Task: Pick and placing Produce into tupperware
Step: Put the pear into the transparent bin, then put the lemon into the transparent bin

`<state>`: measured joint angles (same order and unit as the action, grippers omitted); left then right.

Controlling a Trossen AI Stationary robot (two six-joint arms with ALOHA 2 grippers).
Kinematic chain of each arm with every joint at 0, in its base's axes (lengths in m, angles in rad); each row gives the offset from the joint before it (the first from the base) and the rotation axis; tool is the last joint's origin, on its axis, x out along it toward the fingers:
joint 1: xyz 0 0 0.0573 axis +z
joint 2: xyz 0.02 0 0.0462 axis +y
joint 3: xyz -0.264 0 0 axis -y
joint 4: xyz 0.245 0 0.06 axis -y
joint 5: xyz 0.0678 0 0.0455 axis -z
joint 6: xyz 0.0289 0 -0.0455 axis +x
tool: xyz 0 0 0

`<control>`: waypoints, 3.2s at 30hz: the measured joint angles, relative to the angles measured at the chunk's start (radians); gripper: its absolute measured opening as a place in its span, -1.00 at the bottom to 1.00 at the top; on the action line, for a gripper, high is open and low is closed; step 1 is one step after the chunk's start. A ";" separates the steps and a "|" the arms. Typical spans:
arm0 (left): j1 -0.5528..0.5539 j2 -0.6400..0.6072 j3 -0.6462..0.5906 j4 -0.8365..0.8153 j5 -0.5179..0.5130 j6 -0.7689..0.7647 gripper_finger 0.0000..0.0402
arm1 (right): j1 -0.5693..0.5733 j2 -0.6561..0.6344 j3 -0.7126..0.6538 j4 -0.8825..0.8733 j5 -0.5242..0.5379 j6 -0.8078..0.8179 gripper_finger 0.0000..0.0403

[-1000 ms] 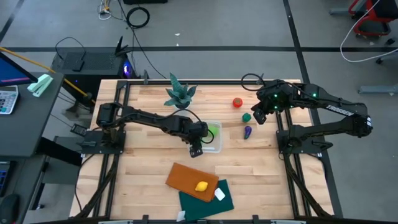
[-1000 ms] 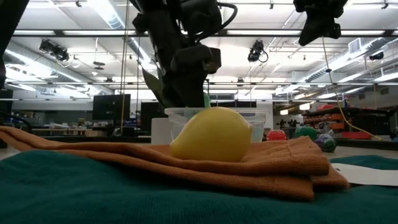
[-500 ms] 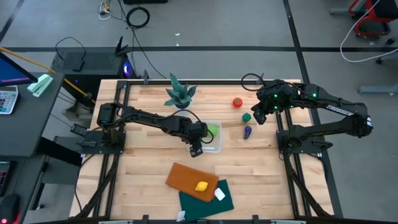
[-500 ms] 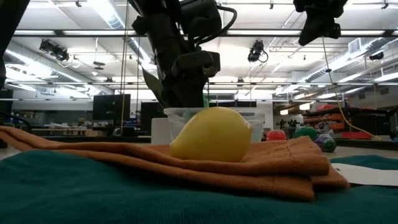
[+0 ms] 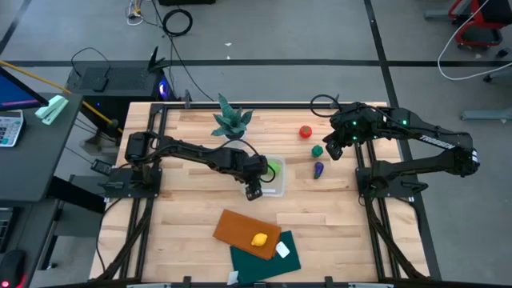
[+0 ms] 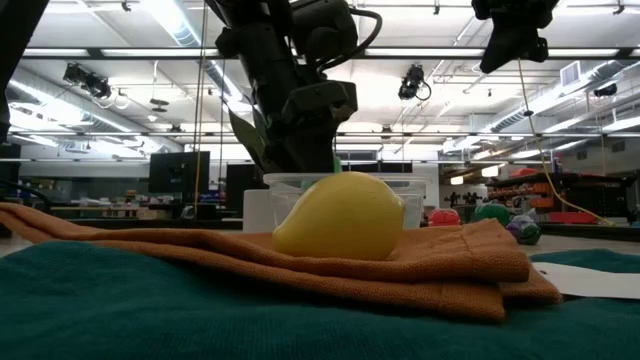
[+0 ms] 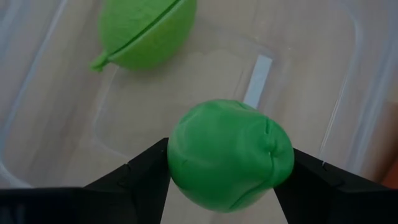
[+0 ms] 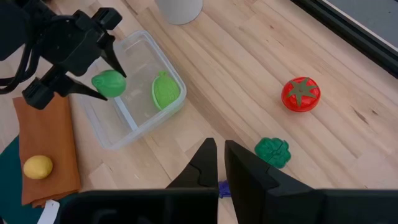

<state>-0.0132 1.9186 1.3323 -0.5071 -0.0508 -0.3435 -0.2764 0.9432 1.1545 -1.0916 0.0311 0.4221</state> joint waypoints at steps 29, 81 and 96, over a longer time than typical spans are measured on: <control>0.045 0.000 0.000 0.025 0.007 0.220 0.26 | 0.000 0.000 0.000 0.000 0.001 0.006 -1.00; 0.024 0.077 0.448 -0.389 0.145 -0.097 0.35 | 0.000 -0.128 0.000 -0.082 0.016 0.080 -1.00; -0.138 0.077 0.448 -0.413 0.095 -0.354 0.25 | 0.000 -0.148 0.000 -0.146 -0.008 0.057 -1.00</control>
<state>-0.1515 1.9961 1.7805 -0.9204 0.0437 -0.6978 -0.2764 0.7952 1.1545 -1.2373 0.0230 0.4790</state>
